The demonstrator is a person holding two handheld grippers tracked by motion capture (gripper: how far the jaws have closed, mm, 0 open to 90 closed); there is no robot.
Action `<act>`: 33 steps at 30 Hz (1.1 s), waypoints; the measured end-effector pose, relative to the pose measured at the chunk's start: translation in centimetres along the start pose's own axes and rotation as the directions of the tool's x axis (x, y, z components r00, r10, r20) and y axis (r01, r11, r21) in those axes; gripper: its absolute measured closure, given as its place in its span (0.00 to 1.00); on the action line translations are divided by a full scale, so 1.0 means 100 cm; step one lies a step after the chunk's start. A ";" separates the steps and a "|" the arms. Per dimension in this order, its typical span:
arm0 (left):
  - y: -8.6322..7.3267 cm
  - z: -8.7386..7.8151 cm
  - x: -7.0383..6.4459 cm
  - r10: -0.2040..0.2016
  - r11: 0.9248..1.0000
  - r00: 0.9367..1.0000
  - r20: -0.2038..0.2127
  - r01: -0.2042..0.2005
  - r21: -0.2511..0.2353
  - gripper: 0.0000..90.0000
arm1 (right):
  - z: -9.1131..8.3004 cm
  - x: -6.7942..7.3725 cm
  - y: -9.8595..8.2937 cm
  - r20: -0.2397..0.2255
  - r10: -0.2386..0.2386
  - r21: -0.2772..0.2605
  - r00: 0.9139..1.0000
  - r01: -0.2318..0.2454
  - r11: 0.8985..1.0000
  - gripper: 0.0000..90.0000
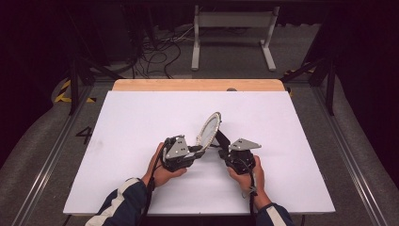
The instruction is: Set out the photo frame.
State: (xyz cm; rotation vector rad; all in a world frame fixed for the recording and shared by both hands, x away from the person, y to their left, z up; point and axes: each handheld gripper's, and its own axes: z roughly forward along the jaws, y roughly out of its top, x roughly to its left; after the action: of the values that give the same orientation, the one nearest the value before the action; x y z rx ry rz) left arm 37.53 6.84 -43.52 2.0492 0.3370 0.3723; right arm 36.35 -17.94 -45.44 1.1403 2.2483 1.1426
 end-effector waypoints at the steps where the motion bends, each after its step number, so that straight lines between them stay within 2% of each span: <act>1: 0.001 0.001 -0.001 0.000 1.000 1.000 0.000 0.000 0.000 0.85 | 0.000 -0.001 0.000 0.005 -0.003 0.000 1.000 0.003 1.000 1.00; 5: 0.004 0.004 -0.004 0.014 1.000 1.000 -0.016 -0.014 0.010 0.86 | 0.001 -0.004 0.000 0.018 0.000 -0.012 1.000 0.001 1.000 1.00; 19: 0.008 0.010 -0.007 0.013 1.000 1.000 -0.007 -0.013 0.008 0.85 | 0.002 -0.011 0.001 0.036 0.005 -0.011 0.999 -0.005 1.000 1.00; 25: 0.010 0.012 -0.009 0.029 0.999 0.999 -0.013 -0.029 0.012 0.85 | 0.002 -0.013 0.001 0.041 0.005 -0.011 0.999 -0.004 1.000 1.00; 30: 0.009 0.009 -0.008 0.022 1.000 1.000 -0.009 -0.022 0.011 0.87 | 0.002 -0.014 0.001 0.045 0.005 -0.010 0.999 -0.005 1.000 1.00; 33: 0.007 0.003 -0.007 0.034 0.999 0.999 -0.007 -0.034 0.014 0.87 | 0.002 -0.017 0.000 0.043 0.011 -0.010 0.999 -0.010 1.000 1.00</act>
State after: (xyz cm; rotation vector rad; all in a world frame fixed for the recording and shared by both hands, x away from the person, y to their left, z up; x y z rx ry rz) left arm 37.11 5.99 -43.09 2.0697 0.3101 0.3991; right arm 37.50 -19.12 -45.63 1.1629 2.2047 1.1217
